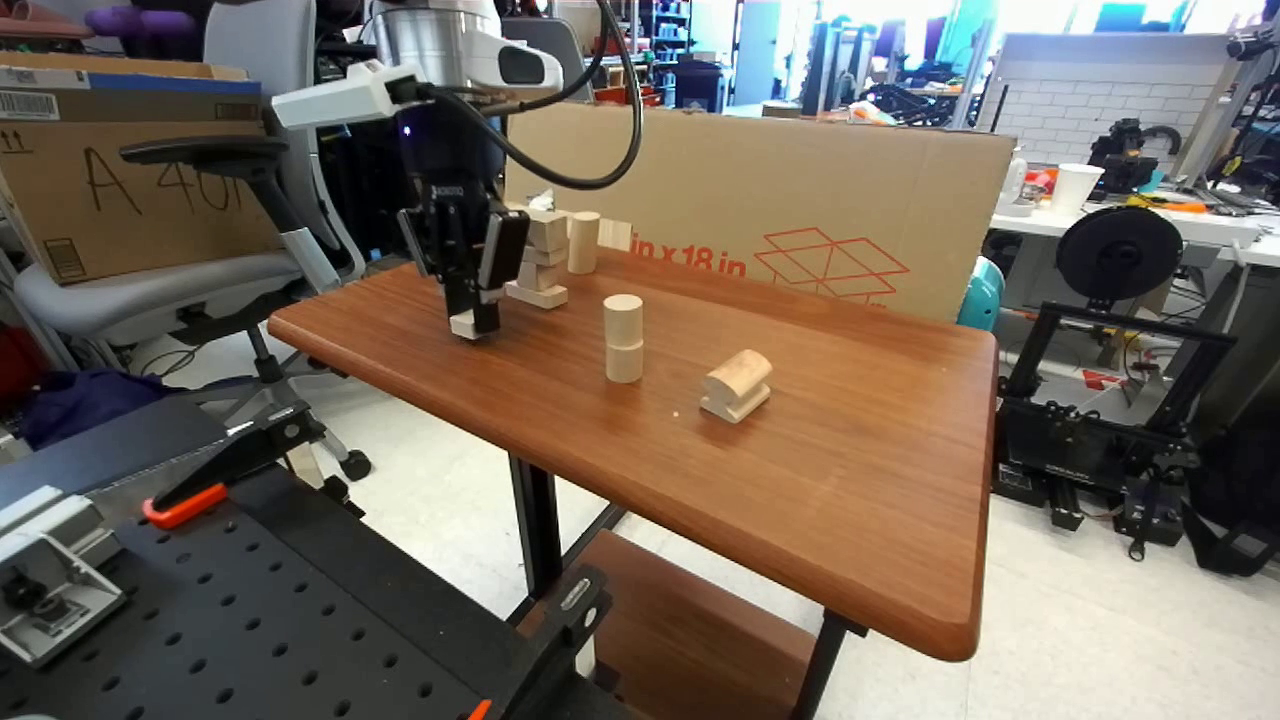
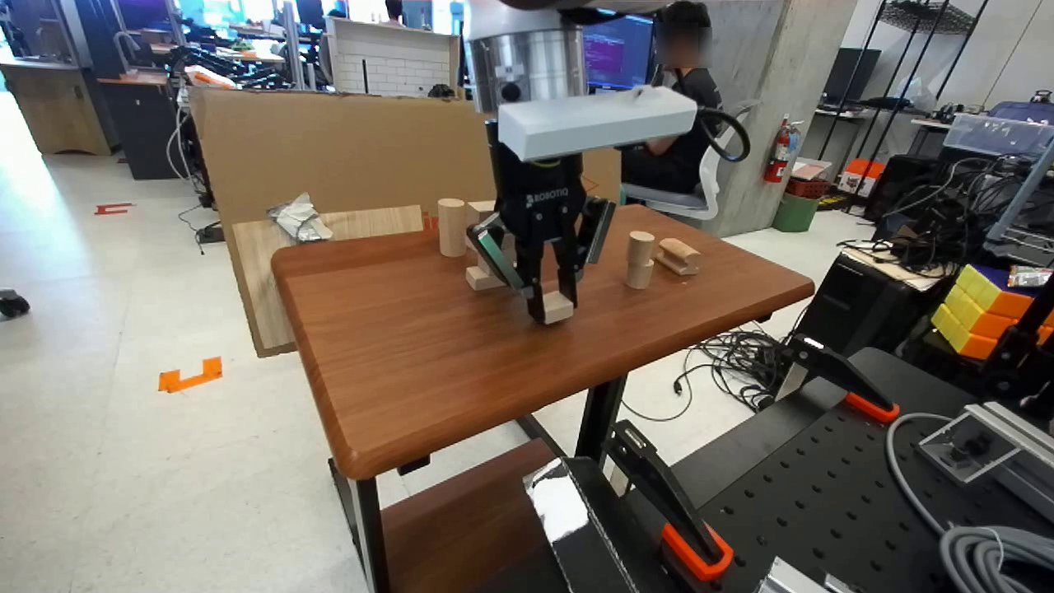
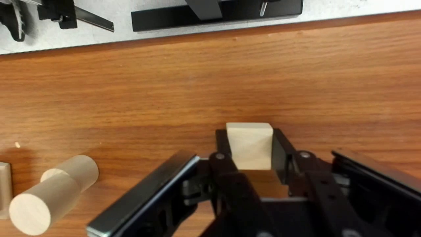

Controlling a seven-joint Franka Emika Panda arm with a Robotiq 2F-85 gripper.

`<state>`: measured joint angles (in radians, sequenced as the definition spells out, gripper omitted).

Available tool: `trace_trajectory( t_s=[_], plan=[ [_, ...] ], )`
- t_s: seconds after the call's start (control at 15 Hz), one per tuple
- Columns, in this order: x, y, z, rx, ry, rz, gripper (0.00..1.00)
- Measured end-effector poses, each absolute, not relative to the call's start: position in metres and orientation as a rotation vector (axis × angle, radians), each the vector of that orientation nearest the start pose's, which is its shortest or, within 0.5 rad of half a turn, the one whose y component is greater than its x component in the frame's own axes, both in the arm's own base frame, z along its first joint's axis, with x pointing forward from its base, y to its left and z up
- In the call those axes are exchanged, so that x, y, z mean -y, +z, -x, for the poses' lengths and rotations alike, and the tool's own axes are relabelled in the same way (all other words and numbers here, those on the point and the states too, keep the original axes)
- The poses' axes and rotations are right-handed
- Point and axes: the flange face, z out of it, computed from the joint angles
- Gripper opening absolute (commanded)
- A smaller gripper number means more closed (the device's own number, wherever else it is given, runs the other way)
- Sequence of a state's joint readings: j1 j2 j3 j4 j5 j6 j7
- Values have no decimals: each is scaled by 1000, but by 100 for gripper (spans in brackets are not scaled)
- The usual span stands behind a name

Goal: Pick up the brown object on the table and put it on top of the other brown objects

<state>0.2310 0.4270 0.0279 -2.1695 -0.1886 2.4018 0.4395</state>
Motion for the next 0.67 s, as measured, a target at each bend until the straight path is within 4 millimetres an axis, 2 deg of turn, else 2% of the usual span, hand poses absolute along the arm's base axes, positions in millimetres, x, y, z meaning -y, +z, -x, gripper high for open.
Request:
trace_trajectory(
  t_s=[0.13,0.27,0.47,0.67],
  plan=[
    [-132,198,-522,-38,256,3272,9],
    [-120,228,-521,-26,235,3250,9],
    [-93,273,-518,-19,173,3220,9],
    [-61,304,-515,-17,118,3205,9]
  ],
)
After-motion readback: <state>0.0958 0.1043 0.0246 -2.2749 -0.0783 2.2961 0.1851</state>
